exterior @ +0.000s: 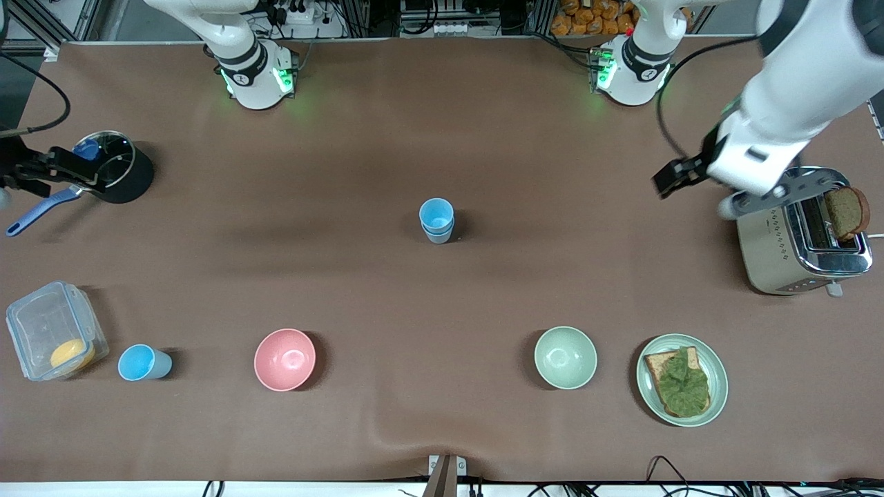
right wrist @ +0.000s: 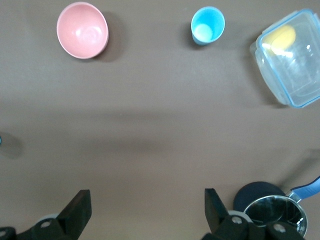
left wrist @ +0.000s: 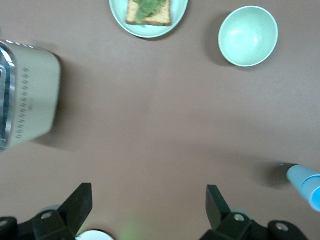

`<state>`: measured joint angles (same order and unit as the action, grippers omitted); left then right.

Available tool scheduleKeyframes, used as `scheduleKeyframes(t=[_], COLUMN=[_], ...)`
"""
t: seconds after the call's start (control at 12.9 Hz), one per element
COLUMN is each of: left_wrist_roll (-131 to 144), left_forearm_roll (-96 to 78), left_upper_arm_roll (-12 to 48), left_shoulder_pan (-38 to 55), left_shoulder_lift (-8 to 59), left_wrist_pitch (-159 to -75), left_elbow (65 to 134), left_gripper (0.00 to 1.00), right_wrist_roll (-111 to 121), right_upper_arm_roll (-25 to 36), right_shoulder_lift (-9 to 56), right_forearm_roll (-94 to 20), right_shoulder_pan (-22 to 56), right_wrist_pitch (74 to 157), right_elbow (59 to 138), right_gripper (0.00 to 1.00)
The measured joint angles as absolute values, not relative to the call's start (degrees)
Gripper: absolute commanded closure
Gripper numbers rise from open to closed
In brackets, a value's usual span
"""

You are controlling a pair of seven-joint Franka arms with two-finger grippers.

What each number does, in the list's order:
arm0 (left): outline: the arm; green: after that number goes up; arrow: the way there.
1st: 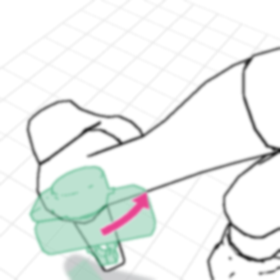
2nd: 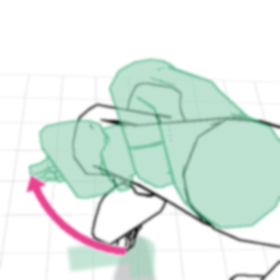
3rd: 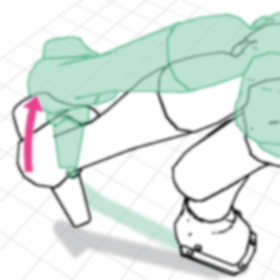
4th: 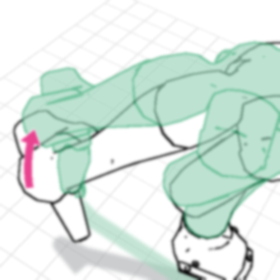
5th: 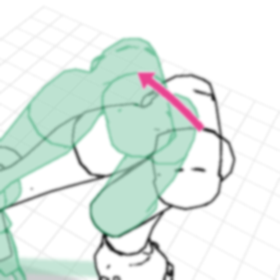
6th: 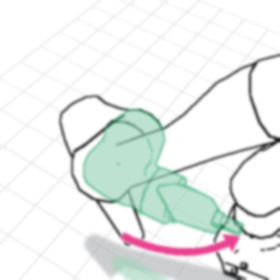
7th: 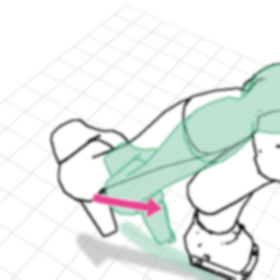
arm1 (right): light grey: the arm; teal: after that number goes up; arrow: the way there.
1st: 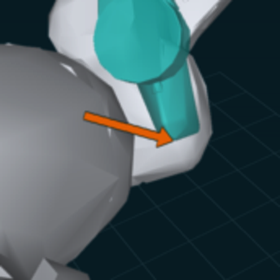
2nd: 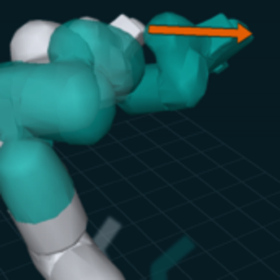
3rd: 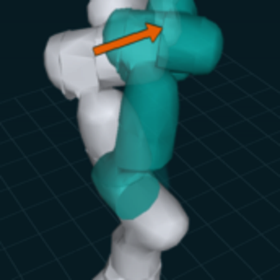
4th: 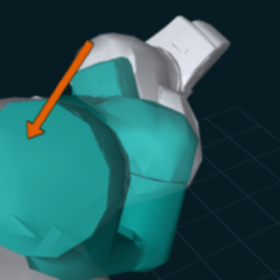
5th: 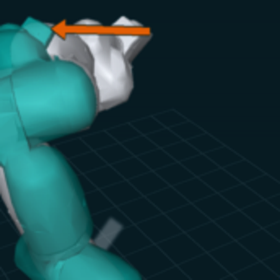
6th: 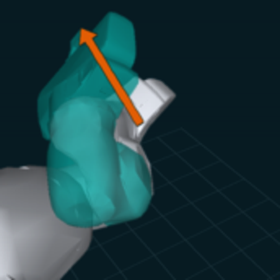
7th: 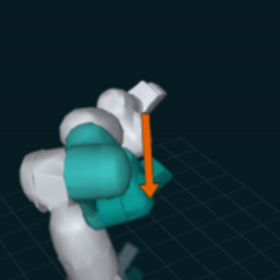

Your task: Stack blue cups with both arms

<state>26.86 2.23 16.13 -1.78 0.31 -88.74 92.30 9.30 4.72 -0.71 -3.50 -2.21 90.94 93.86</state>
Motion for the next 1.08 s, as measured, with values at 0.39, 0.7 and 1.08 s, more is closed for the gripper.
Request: scheduleKeyframes(t=[0.39, 0.7, 1.08], left_wrist_roll=[13.2, 7.2, 6.7], left_forearm_roll=[2.1, 2.1, 2.1], left_upper_arm_roll=[2.6, 0.0, -0.4], left_shoulder_pan=[3.0, 2.9, 2.8], left_shoulder_lift=[-5.2, -5.6, -5.5], left_wrist_pitch=[-86.0, -83.6, -82.6], left_elbow=[93.8, 92.5, 91.1], left_gripper=[0.00, 0.00, 0.00], right_wrist_roll=[9.3, 9.3, 9.3], right_upper_arm_roll=[3.5, 3.1, 3.0], right_shoulder_lift=[-0.7, -0.7, -0.7], right_forearm_roll=[-3.3, -2.3, -2.2], right_shoulder_pan=[-2.0, -1.8, -1.8], right_wrist_pitch=[91.1, 91.4, 91.4], right_elbow=[92.5, 92.5, 92.4], right_gripper=[0.00, 0.00, 0.00])
